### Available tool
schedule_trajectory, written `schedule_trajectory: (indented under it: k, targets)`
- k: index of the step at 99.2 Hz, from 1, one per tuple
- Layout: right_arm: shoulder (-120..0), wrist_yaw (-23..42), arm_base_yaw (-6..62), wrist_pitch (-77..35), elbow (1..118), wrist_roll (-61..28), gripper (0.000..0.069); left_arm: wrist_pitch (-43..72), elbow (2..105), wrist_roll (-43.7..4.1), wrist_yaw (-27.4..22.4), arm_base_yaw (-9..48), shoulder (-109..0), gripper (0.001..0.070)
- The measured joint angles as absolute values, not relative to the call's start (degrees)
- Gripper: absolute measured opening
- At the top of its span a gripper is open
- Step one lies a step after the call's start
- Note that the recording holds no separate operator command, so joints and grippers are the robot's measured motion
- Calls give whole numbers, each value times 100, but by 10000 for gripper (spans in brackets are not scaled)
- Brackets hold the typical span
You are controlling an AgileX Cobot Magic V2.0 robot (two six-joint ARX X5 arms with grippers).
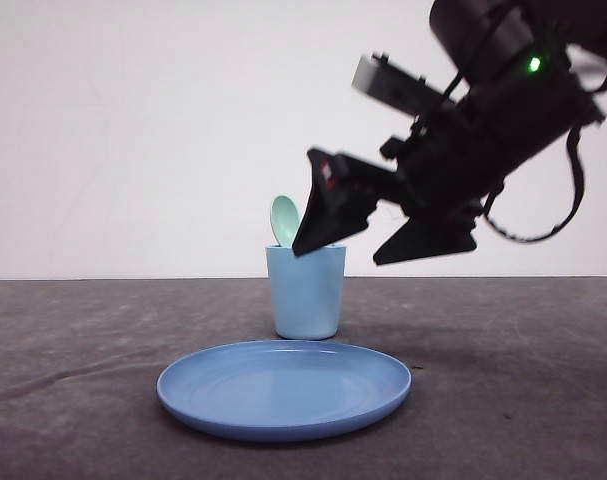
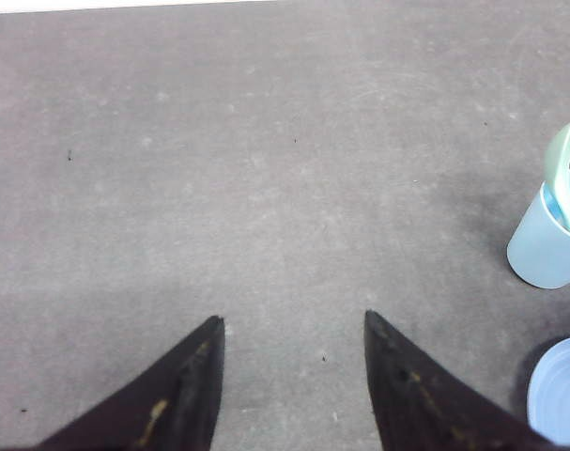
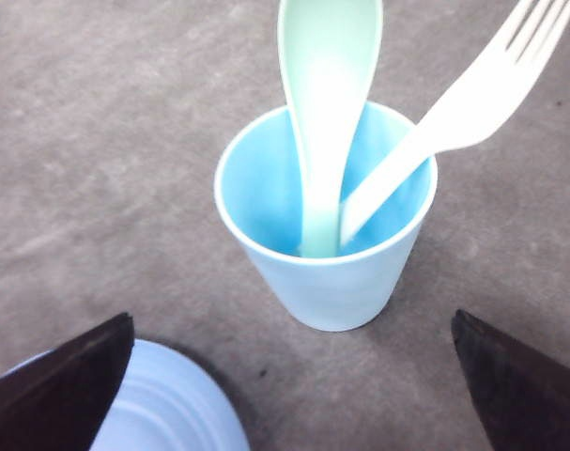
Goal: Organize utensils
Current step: 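Lower the right gripper around the cup rim and grasp the cup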
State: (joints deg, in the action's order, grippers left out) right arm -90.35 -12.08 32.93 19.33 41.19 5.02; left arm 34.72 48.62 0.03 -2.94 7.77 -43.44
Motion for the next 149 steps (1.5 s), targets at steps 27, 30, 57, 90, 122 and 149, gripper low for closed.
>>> schedule_trajectory:
  k: [27,30,57,90,122,149]
  targets:
    - [-9758,-1367,3260,2106,4639,539,682,3474,4862,3,-294,777,-4344,280]
    - [-9845,-1376,3260,2128,4727,537,682,3472,4862,3,-294,777,-4344,280]
    - [-10484,-1490,3256,2075,5474,537,682,3472,4862,3,-294,777,-4344,280]
    - [-10597,-1485,3256,1669,5846,454,682,3474,4862,3,-294,777,-4344,280]
    - [-10600,-1479,3256,1500,5846,318,569,3474,4862,3,-294,777,-4344,280]
    - [-10600,-1479,3251,1503,5846,283,488,3474,4862,3,-294,777,-4344,280]
